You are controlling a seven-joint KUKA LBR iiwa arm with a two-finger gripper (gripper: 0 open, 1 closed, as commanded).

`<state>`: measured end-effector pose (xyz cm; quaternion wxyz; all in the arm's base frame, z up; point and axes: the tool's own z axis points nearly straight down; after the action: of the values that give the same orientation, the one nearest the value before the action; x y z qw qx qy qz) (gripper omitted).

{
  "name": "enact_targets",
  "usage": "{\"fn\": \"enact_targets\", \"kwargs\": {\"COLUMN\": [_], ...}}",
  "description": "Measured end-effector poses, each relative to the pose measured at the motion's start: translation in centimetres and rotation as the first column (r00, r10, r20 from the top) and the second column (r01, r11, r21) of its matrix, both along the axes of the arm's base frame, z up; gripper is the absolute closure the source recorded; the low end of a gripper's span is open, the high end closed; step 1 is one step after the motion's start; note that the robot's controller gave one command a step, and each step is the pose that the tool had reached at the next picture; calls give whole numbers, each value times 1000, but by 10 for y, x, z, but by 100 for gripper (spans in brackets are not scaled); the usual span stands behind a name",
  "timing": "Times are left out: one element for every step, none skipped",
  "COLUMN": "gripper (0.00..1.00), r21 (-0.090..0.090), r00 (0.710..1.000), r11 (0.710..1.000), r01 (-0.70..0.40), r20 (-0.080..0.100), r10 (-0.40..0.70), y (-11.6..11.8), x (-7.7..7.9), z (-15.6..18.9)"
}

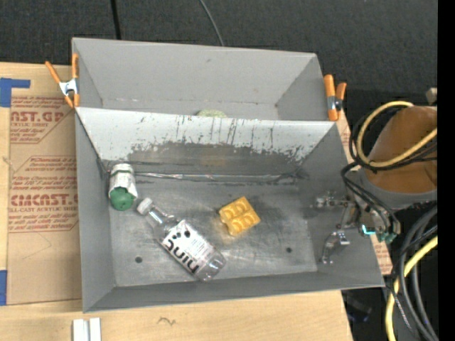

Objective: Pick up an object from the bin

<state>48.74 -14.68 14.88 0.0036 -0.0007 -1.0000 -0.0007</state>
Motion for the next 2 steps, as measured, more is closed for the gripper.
{"fn": "enact_targets", "kwargs": {"gripper": [0,0], "r21": [-2,-4], "r00": [1000,1000], "r11": [1000,1000], "r01": [-2,0], "r20": [7,13], "r10": [2,0], "y": [0,2], "x": [2,5], "z": [4,-1]}}
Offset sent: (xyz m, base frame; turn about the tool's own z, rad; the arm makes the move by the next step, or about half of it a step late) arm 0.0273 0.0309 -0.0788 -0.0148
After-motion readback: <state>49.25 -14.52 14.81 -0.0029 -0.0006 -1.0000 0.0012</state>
